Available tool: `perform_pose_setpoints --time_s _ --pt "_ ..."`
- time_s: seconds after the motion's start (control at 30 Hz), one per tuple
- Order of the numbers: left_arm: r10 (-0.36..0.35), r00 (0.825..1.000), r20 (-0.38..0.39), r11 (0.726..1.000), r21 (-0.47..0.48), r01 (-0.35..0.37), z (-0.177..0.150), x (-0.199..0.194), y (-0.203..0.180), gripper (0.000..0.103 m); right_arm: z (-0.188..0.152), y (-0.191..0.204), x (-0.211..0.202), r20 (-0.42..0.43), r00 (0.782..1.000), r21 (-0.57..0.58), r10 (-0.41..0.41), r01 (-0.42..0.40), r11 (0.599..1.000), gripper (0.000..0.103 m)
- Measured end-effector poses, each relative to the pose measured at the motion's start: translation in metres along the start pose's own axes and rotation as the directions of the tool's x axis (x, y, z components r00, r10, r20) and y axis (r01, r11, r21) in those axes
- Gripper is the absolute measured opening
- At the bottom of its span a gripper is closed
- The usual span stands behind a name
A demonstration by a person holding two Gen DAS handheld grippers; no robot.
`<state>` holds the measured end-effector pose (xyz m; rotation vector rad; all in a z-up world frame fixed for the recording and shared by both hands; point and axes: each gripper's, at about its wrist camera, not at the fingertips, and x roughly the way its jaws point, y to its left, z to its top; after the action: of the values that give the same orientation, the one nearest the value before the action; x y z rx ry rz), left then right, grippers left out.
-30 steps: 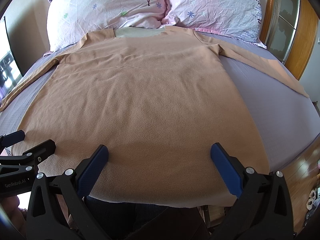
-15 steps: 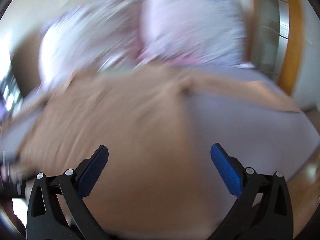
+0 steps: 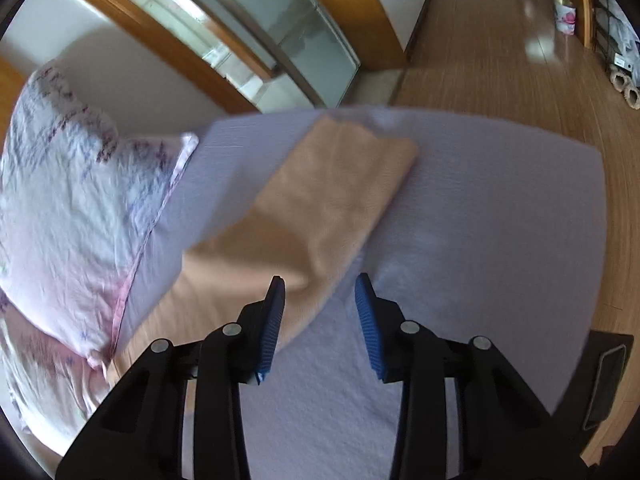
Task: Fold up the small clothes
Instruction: 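Grasp a sleeve with the right gripper and fold it across the shirt back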
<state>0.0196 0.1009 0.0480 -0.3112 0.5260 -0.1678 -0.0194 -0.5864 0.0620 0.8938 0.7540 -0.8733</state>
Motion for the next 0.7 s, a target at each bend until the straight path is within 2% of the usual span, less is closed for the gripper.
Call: perform_pose_setpoints --time_s 0.03,0.07,0.1,0.13,0.23,0.27,0.33,0.37,0.43,0.47,0.5,0.57,0.6,0.63,0.7 --pt "0.008 1.0 0.005 1.0 -0.015 -0.008 0.002 0.001 0.006 0.101 0.003 0.0 0.002 0.0 1.0 0.013 0.001 -0.001 1.0 0.037" --pt "0.017 1.0 0.004 0.999 -0.029 -0.017 0.005 0.004 0.012 0.101 0.004 -0.001 0.003 0.01 1.0 0.021 0.004 -0.004 1.0 0.031" --pt "0.026 1.0 0.0 0.999 -0.042 -0.026 0.008 0.005 0.018 0.101 0.009 -0.006 0.006 0.02 1.0 0.029 0.004 -0.004 1.0 0.014" --pt "0.042 0.999 -0.006 0.997 -0.058 -0.042 0.011 0.008 0.026 0.101 0.011 -0.009 0.007 0.019 1.0 0.032 0.002 -0.003 0.999 0.005" --pt "0.09 0.996 0.007 0.989 -0.117 -0.089 0.02 0.011 0.053 0.101 0.014 -0.001 0.0 0.048 0.999 -0.002 0.026 -0.026 1.0 0.005" --pt "0.111 0.994 0.015 0.984 -0.141 -0.108 0.024 0.009 0.064 0.101 0.008 0.023 -0.015 0.097 0.993 -0.094 0.061 -0.052 0.994 0.005" --pt "0.142 0.989 0.026 0.974 -0.184 -0.135 0.029 0.002 0.085 0.101 -0.008 0.066 -0.04 0.14 0.979 -0.245 0.151 -0.114 0.963 0.005" --pt "0.159 0.987 0.029 0.966 -0.21 -0.149 0.032 -0.001 0.095 0.101 -0.021 0.093 -0.054 0.141 0.966 -0.32 0.215 -0.161 0.934 0.005" --pt "0.19 0.981 0.034 0.945 -0.276 -0.174 0.038 -0.001 0.119 0.101 -0.061 0.155 -0.082 0.079 0.925 -0.457 0.371 -0.297 0.839 0.005" --pt "0.197 0.98 0.038 0.939 -0.295 -0.178 0.039 -0.004 0.125 0.101 -0.08 0.181 -0.091 0.038 0.903 -0.504 0.429 -0.353 0.788 0.005" --pt "0.207 0.977 0.043 0.931 -0.316 -0.183 0.041 -0.006 0.131 0.101 -0.11 0.216 -0.1 -0.033 0.867 -0.556 0.497 -0.429 0.712 0.005" --pt "0.232 0.972 0.046 0.914 -0.351 -0.202 0.043 -0.01 0.144 0.101 -0.157 0.266 -0.104 -0.144 0.819 -0.605 0.556 -0.517 0.606 0.005" --pt "0.246 0.968 0.045 0.906 -0.365 -0.214 0.043 -0.01 0.148 0.101 -0.192 0.297 -0.101 -0.229 0.787 -0.619 0.573 -0.572 0.538 0.005" --pt "0.263 0.964 0.043 0.896 -0.381 -0.228 0.045 -0.012 0.154 0.101 -0.223 0.319 -0.095 -0.294 0.767 -0.625 0.569 -0.606 0.493 0.005" --pt "0.284 0.959 0.021 0.873 -0.421 -0.249 0.047 -0.013 0.169 0.101 -0.282 0.352 -0.076 -0.404 0.751 -0.631 0.523 -0.642 0.435 0.005"
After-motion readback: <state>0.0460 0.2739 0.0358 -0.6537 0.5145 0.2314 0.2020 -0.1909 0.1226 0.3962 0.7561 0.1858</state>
